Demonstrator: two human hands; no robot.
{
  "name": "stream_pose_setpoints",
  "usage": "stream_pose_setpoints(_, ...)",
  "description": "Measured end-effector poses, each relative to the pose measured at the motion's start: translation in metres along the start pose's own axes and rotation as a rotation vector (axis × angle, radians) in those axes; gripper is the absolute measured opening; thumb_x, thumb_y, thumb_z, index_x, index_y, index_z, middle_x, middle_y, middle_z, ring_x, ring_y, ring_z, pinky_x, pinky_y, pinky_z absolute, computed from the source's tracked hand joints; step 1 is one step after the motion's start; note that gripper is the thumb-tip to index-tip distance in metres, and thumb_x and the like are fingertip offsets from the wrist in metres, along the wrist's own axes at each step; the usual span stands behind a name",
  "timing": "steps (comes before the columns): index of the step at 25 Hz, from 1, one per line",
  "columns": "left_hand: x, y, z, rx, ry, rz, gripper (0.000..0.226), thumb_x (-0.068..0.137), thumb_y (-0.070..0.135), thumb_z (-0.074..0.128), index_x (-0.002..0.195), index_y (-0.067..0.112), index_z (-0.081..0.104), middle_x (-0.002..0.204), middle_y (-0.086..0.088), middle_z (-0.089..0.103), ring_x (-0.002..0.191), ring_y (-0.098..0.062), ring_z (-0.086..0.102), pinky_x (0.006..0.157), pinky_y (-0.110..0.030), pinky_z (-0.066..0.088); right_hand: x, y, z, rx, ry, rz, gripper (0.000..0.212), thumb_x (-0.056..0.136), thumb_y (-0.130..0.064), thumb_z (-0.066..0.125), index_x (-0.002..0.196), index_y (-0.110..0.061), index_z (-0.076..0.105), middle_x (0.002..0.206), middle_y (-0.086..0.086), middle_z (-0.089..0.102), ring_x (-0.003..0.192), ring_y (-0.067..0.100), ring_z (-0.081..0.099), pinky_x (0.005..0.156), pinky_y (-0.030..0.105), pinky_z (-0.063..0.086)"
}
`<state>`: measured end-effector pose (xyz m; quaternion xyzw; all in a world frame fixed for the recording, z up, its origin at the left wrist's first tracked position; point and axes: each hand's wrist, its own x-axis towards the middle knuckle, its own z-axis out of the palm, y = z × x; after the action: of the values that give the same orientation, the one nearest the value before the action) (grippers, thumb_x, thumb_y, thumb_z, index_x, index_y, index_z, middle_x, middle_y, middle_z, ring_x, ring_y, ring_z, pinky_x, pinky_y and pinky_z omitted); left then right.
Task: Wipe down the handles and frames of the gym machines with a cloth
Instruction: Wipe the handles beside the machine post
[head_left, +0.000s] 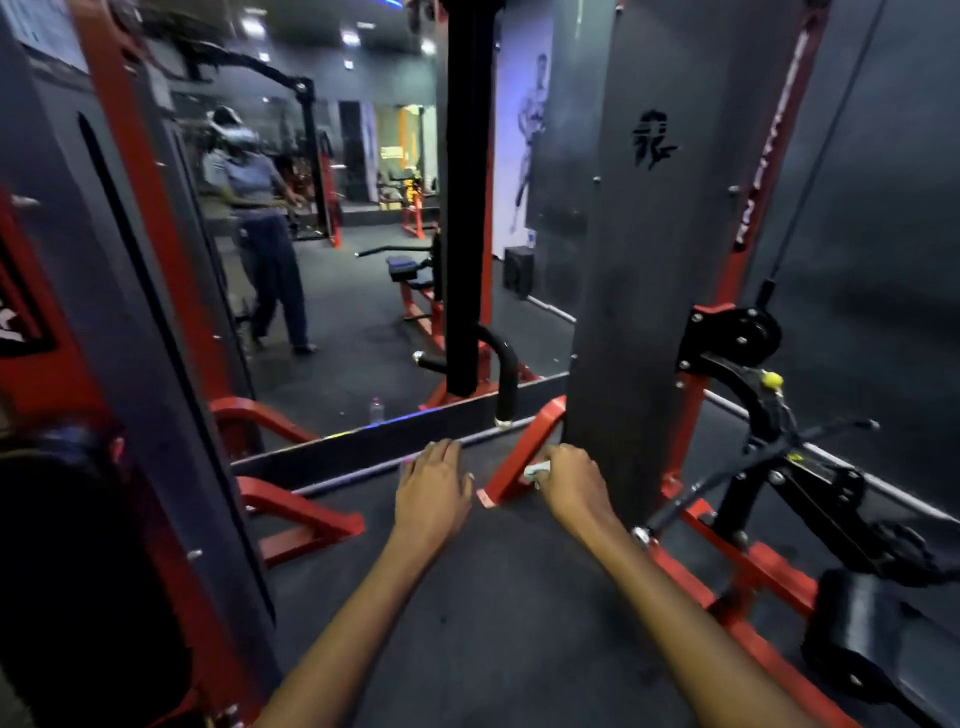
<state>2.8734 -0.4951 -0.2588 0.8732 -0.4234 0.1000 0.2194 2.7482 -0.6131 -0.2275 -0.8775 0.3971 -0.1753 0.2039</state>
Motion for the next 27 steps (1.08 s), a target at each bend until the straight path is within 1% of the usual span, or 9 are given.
stream_pose_setpoints(3, 0.056, -0.012, 0.013, -0.023, 0.089, -0.051, 0.052, 0.094, 0.026, 0.051, 0.143, 0.011, 0.041, 0.149, -0.006, 0.04, 0.139, -0.02, 0.034, 0.115, -0.034, 0.024, 0.064, 0.003, 0.004, 0.222, -0.031, -0.065, 0.014, 0.085, -0.003, 0.051, 0.081, -0.013, 0.06, 0.09, 0.01, 0.069, 0.075, 0.02, 0.062, 0.053, 0.021, 0.044)
stream_pose_setpoints(8, 0.127, -0.029, 0.044, -0.098, 0.218, -0.067, 0.054, 0.096, 0.023, 0.052, 0.146, 0.009, 0.037, 0.154, -0.006, 0.031, 0.144, -0.022, 0.026, 0.119, -0.034, 0.019, 0.155, 0.02, 0.024, 0.501, 0.014, -0.042, 0.033, 0.078, 0.009, 0.046, 0.073, -0.016, 0.068, 0.073, 0.004, 0.066, 0.068, 0.021, 0.063, 0.07, 0.043, 0.055)
stream_pose_setpoints(11, 0.192, -0.041, 0.052, -0.15, 0.306, 0.016, 0.053, 0.099, 0.026, 0.047, 0.147, 0.009, 0.033, 0.159, -0.004, 0.021, 0.147, -0.019, 0.017, 0.12, -0.038, 0.018, 0.212, 0.015, 0.03, 0.401, 0.157, -0.13, 0.025, 0.081, 0.008, 0.051, 0.092, -0.002, 0.071, 0.093, 0.014, 0.067, 0.09, 0.025, 0.062, 0.084, 0.032, 0.047)
stream_pose_setpoints(14, 0.263, -0.04, 0.042, -0.173, 0.372, 0.11, 0.059, 0.099, 0.038, 0.027, 0.152, 0.012, 0.021, 0.161, -0.003, 0.009, 0.148, -0.014, 0.002, 0.121, -0.035, 0.009, 0.273, -0.011, 0.031, 0.315, 0.26, -0.356, 0.029, 0.08, 0.011, 0.053, 0.102, 0.002, 0.069, 0.103, 0.015, 0.067, 0.097, 0.026, 0.062, 0.087, 0.02, 0.041)
stream_pose_setpoints(16, 0.313, -0.04, 0.036, -0.199, 0.425, 0.186, 0.059, 0.1, 0.035, 0.026, 0.152, 0.011, 0.015, 0.161, -0.006, 0.006, 0.148, -0.015, -0.001, 0.12, -0.034, 0.004, 0.32, -0.031, 0.042, 0.23, 0.22, -0.499, 0.026, 0.08, 0.007, 0.059, 0.103, 0.001, 0.069, 0.105, 0.014, 0.066, 0.094, 0.028, 0.064, 0.087, 0.02, 0.043)
stream_pose_setpoints(19, 0.368, -0.04, 0.046, -0.207, 0.471, 0.299, 0.065, 0.101, 0.026, 0.035, 0.153, 0.012, -0.001, 0.161, -0.007, -0.007, 0.149, -0.023, -0.002, 0.121, -0.036, 0.0, 0.349, -0.045, 0.065, 0.099, 0.064, -0.674, 0.024, 0.083, -0.002, 0.06, 0.104, -0.006, 0.069, 0.111, 0.011, 0.063, 0.096, 0.031, 0.064, 0.087, 0.036, 0.052)
stream_pose_setpoints(22, 0.382, -0.046, 0.071, -0.269, 0.52, 0.354, 0.076, 0.099, 0.016, 0.036, 0.149, 0.027, -0.02, 0.156, 0.008, -0.026, 0.148, -0.021, -0.007, 0.121, -0.038, 0.001, 0.331, -0.009, 0.072, 0.028, 0.134, -0.8, 0.032, 0.085, 0.0, 0.061, 0.115, -0.009, 0.067, 0.126, 0.007, 0.06, 0.113, 0.019, 0.059, 0.1, 0.019, 0.04)
stream_pose_setpoints(25, 0.384, -0.061, 0.088, -0.303, 0.547, 0.418, 0.073, 0.1, 0.016, 0.032, 0.149, 0.03, -0.02, 0.156, 0.012, -0.026, 0.147, -0.016, -0.008, 0.121, -0.043, 0.007, 0.312, 0.028, 0.061, 0.059, 0.327, -0.844, 0.026, 0.087, -0.01, 0.05, 0.097, 0.0, 0.071, 0.105, 0.013, 0.068, 0.094, 0.025, 0.067, 0.088, 0.024, 0.048)
stream_pose_setpoints(27, 0.39, -0.064, 0.093, -0.322, 0.567, 0.433, 0.071, 0.1, 0.017, 0.031, 0.15, 0.03, -0.018, 0.156, 0.013, -0.024, 0.147, -0.014, -0.008, 0.121, -0.045, 0.008, 0.326, 0.01, 0.056, 0.097, 0.367, -0.806, 0.027, 0.087, -0.013, 0.05, 0.095, 0.004, 0.071, 0.1, 0.016, 0.068, 0.089, 0.027, 0.067, 0.086, 0.026, 0.048)
